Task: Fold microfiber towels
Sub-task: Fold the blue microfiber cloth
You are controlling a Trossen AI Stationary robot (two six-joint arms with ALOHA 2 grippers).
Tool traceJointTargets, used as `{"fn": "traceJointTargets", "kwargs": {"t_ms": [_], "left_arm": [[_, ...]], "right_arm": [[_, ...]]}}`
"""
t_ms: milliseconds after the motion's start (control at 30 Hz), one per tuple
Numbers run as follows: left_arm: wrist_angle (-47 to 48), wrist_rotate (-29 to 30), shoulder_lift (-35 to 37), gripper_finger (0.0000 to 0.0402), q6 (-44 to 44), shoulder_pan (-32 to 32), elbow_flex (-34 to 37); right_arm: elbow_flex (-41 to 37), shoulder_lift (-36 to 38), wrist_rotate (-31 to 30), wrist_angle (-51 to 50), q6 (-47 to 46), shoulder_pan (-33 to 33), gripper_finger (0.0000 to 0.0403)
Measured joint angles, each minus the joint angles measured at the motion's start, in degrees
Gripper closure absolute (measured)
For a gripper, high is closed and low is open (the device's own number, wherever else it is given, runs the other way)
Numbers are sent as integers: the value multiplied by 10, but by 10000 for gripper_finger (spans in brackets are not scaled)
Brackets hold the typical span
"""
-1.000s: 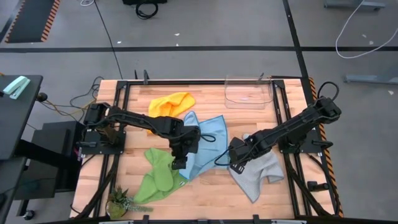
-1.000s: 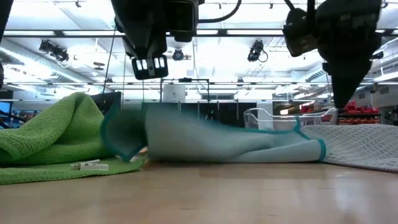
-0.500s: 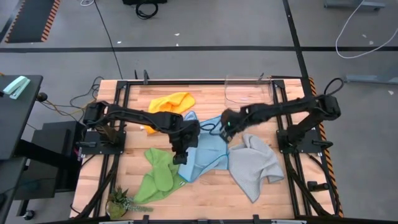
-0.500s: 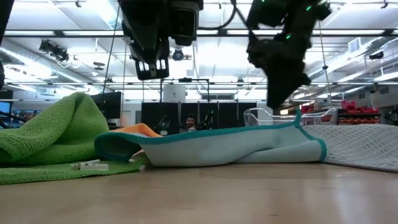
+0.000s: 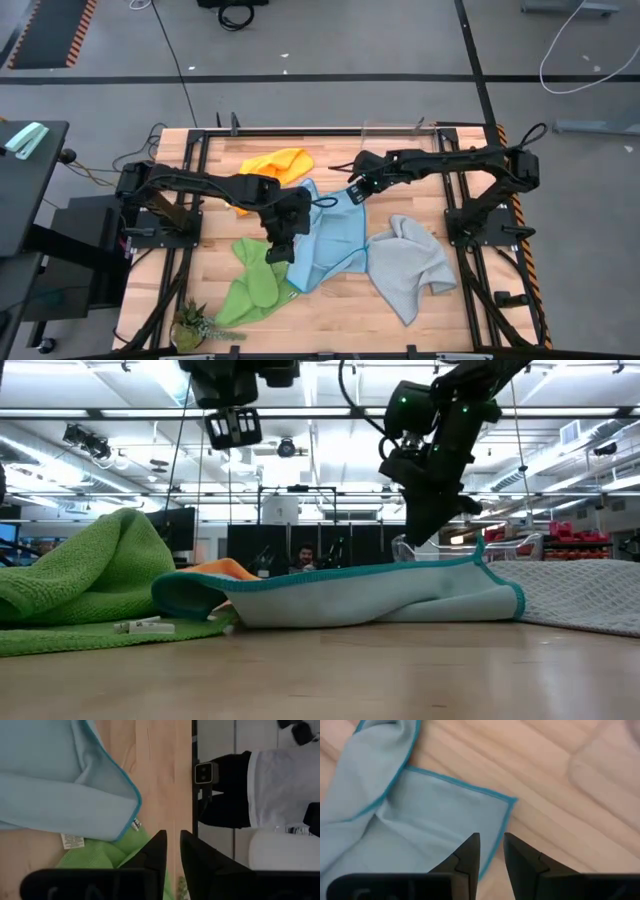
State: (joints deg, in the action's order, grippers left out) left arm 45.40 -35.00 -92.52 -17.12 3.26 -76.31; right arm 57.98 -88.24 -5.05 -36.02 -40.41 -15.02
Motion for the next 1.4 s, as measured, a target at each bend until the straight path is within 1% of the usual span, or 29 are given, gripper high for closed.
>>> {"fn": "traceJointTargets", "kwargs": {"t_ms": [233, 367, 500, 667, 933, 1100, 1267, 1400], "left_arm": [[-12, 3, 26, 331, -7, -12, 0], [-15, 4, 33, 332, -18, -11, 0], [-11, 4, 34, 338, -19, -4, 0], [-10, 4, 34, 338, -21, 9, 0], [-10, 4, 34, 326, -21, 25, 0], [-11, 4, 34, 331, -22, 28, 0], [-14, 4, 34, 335, -21, 28, 0], [-24, 5, 34, 331, -22, 28, 0]], "right_arm": [[0, -43, 5, 10, -19, 0, 309], [0, -60, 7, 18, -25, -9, 308], [0, -78, 12, 15, -29, -23, 309], [0, -98, 32, 24, -30, -32, 308], [0, -133, 58, 49, -34, -33, 309], [0, -141, 66, 58, -34, -33, 309], [0, -142, 70, 60, -34, -38, 324], [0, -142, 67, 60, -28, -35, 357]]}}
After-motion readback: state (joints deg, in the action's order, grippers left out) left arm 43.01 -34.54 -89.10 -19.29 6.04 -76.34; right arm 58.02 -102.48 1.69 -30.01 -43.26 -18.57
